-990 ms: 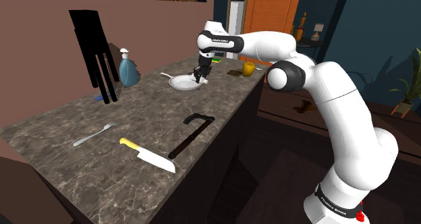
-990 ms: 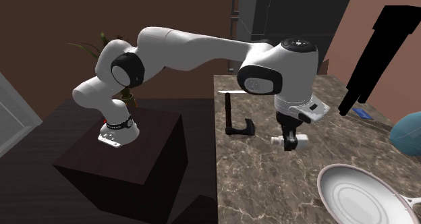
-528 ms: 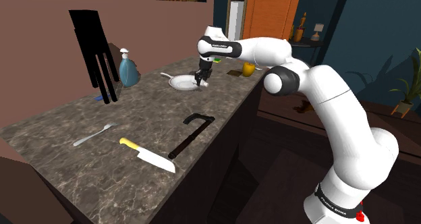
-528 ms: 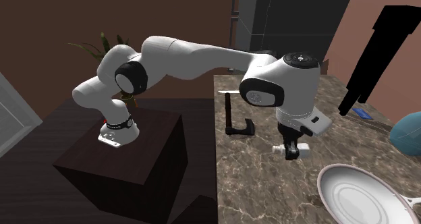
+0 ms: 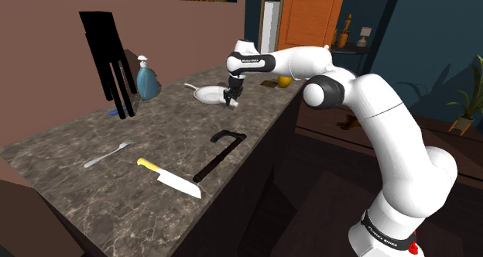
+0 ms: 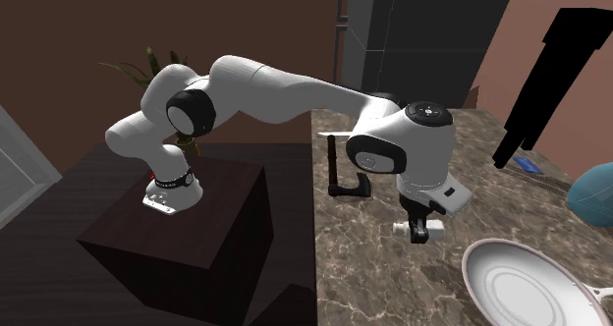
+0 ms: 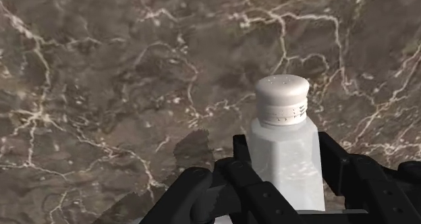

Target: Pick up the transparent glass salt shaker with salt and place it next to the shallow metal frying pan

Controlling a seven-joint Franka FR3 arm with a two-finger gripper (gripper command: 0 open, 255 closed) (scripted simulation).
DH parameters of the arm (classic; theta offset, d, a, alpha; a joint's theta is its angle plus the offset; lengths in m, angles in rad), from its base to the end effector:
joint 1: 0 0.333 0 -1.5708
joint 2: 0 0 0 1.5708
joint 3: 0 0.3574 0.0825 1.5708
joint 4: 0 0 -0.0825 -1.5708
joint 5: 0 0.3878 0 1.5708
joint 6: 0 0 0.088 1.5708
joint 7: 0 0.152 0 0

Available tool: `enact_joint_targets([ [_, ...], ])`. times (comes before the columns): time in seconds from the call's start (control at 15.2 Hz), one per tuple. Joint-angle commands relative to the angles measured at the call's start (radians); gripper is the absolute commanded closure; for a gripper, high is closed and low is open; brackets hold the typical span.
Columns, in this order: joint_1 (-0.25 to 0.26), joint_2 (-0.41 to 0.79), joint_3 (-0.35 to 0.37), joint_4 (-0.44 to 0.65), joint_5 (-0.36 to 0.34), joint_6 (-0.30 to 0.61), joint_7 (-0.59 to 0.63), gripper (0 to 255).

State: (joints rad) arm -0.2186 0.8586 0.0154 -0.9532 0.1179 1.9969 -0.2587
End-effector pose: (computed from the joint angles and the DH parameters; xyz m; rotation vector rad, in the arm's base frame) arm 0.8197 -0.1615 0.3593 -3.0480 -0.0156 -0.3186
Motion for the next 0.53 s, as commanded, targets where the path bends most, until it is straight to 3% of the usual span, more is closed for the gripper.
enact_joint_targets([
  [0.0,0.0,0.004,0.0,-0.019,0.001,0.023,-0.003,255],
  [0.46,0.0,0.02,0.002,-0.071,0.004,0.091,-0.011,255],
])
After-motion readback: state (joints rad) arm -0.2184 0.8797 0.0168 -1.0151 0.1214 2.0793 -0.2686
